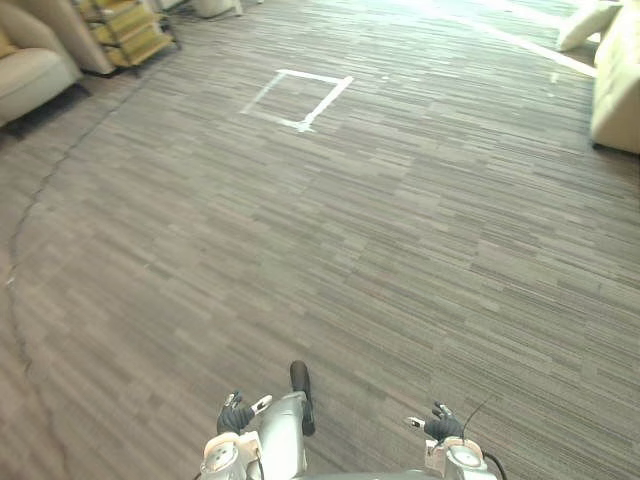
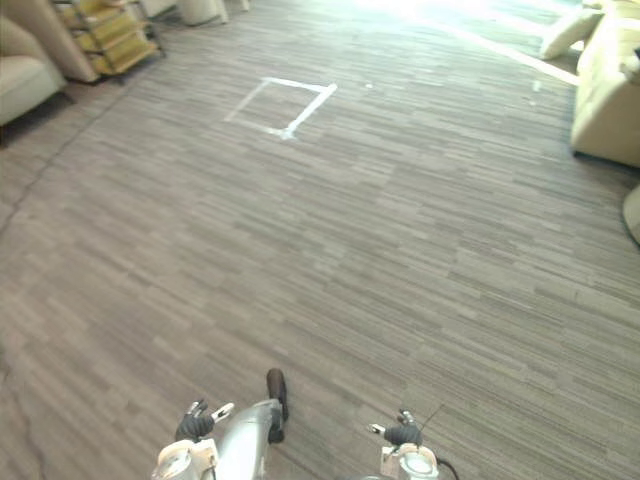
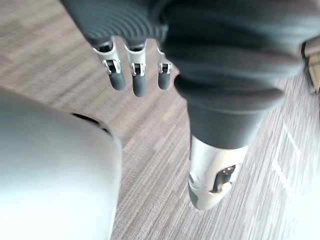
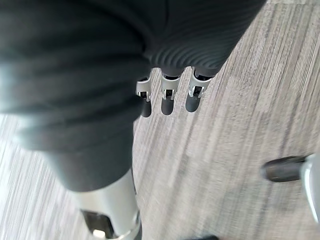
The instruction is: Pick up cushions and gather them together orderly.
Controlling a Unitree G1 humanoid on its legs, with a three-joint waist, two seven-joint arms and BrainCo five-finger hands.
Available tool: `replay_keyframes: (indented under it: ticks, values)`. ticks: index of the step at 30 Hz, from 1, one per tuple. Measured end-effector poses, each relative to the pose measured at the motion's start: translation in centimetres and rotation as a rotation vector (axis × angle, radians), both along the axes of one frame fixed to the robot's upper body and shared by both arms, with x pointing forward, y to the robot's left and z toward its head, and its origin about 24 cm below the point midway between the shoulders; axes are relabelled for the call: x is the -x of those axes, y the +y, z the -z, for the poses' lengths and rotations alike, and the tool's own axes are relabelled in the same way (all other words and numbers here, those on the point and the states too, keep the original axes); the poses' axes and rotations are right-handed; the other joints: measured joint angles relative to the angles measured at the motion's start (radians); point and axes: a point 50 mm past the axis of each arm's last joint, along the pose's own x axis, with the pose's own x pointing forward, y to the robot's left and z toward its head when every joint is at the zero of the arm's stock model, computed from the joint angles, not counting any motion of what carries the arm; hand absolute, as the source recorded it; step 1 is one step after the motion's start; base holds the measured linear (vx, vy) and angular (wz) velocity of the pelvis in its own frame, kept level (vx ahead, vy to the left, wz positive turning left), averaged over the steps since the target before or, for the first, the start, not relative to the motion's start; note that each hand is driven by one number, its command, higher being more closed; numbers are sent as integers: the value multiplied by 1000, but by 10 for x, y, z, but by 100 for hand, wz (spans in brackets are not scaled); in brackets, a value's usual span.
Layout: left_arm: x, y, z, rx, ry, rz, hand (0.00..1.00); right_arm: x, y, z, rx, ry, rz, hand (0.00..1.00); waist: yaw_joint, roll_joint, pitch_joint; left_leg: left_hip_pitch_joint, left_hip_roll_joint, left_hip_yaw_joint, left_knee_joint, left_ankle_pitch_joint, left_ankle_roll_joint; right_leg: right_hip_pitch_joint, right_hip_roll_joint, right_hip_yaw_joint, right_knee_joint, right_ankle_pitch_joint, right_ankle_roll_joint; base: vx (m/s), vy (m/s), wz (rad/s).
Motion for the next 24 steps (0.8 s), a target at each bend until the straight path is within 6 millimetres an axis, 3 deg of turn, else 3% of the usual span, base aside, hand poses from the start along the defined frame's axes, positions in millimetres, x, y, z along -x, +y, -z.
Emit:
replay_keyframes:
  ticks: [1, 2, 3, 5, 8, 9, 10, 11, 12, 13, 14, 15, 16, 17, 18, 19, 20, 22, 23, 24]
  values:
    - [-2, 5, 0, -16, 6, 9, 0, -5, 3, -1, -9, -15, -5, 0, -12, -29, 14, 70, -28, 19, -3, -52, 23, -107, -43, -27, 273, 85, 168, 669, 273, -11]
    - [-1, 5, 3, -23, 47, 39, 0, -9, 3, -3, -6, -34, -10, 0, -36, -28, 20, 147, -45, 18, -9, -96, 26, -171, -84, -90, 462, 105, 174, 669, 273, -7]
    - [1, 4, 5, -24, 61, 50, 0, -11, 2, -4, -3, -42, -12, 0, -42, -24, 22, 186, -47, 22, -18, -108, 28, -188, -100, -123, 509, 102, 140, 756, 263, -2]
    - [3, -5, 7, -21, 79, 100, 0, -17, -5, -9, 20, -82, -17, 0, -52, 9, 32, 391, -41, 51, -126, -159, 28, -310, -165, -287, 544, 55, 17, 670, 165, -28]
    - [1, -12, 9, -15, 89, 144, 0, -30, -11, -15, 40, -123, -26, 0, -67, 30, 44, 512, -21, 78, -217, -169, 19, -432, -160, -427, 329, 19, -25, 471, 61, -19]
    - [-2, -15, 8, -11, 83, 160, 0, -35, -13, -17, 45, -140, -28, 0, -77, 35, 49, 560, -15, 94, -256, -171, 14, -477, -144, -490, 146, 57, -35, 742, 20, -3]
    - [-2, -18, 8, -8, 83, 166, 0, -39, -13, -19, 45, -150, -25, 0, -95, 36, 51, 604, -11, 99, -281, -184, -8, -498, -114, -524, -64, 145, -45, 779, 1, 8]
    - [-2, -18, 9, -9, 84, 168, 0, -40, -13, -19, 45, -151, -22, 0, -101, 35, 51, 629, -11, 101, -292, -195, -27, -506, -101, -529, -156, 194, -49, 714, -37, 16]
    - [-1, -19, 9, -12, 87, 175, 0, -40, -14, -19, 45, -150, -15, 0, -104, 29, 52, 683, -21, 106, -307, -221, -69, -519, -84, -521, -269, 261, -52, 756, -70, 12]
    - [5, -18, 11, -15, 106, 176, 0, -37, -16, -18, 44, -135, -6, 0, -107, 19, 45, 743, -33, 98, -302, -241, -100, -535, -74, -463, -255, 343, -123, 783, -84, 6]
    - [6, -18, 11, -14, 109, 173, 0, -37, -19, -18, 48, -135, -1, 0, -108, 26, 42, 756, -22, 91, -278, -243, -103, -544, -65, -447, -205, 382, -155, 820, -142, -6]
    - [7, -20, 12, -15, 112, 179, 0, -36, -24, -19, 58, -136, 5, 0, -108, 43, 30, 729, 13, 87, -144, -241, -107, -560, -58, -436, -114, 383, -166, 796, -196, -13]
    - [7, -22, 12, -10, 113, 179, 0, -38, -31, -21, 76, -141, 3, 0, -109, 90, 34, 627, 99, 71, 134, -189, -149, -527, -28, -458, -84, 314, -188, 923, -256, -15]
    - [7, -22, 12, -7, 113, 175, 0, -39, -32, -21, 80, -139, 1, 0, -108, 103, 40, 582, 132, 60, 249, -137, -154, -503, -10, -453, -89, 295, -194, 881, -243, -19]
    - [9, -25, 13, 6, 114, 161, 0, -39, -35, -22, 90, -131, 2, 0, -100, 131, 58, 477, 219, 67, 516, -80, -157, -421, 39, -446, -131, 272, -212, 875, -204, -31]
    - [10, -24, 12, 21, 103, 120, 0, -36, -32, -19, 79, -113, 4, 0, -97, 128, 65, 405, 257, 78, 659, -123, -148, -330, 69, -428, -179, 252, -219, 711, -148, -36]
    - [8, -21, 11, 10, 90, 115, 0, -34, -28, -18, 69, -104, 3, 0, -91, 115, 73, 377, 259, 80, 694, -146, -147, -270, 76, -414, -211, 240, -218, 671, -137, -46]
    - [3, -12, 5, -15, 51, 105, 0, -31, -12, -12, 36, -74, -39, 0, -64, 65, 82, 253, 202, 122, 607, -205, -122, -96, 81, -332, -319, 219, -199, 618, -126, -76]
    - [2, -11, 4, -14, 42, 97, 0, -32, -11, -12, 34, -73, -44, 0, -55, 67, 79, 222, 189, 126, 568, -214, -116, -78, 81, -313, -334, 217, -194, 565, -66, -110]
    - [-2, -13, 2, -6, 19, 85, 0, -33, -9, -12, 28, -71, -44, 0, -40, 75, 78, 143, 145, 118, 427, -217, -104, -32, 79, -263, -374, 206, -178, 440, -1, -88]
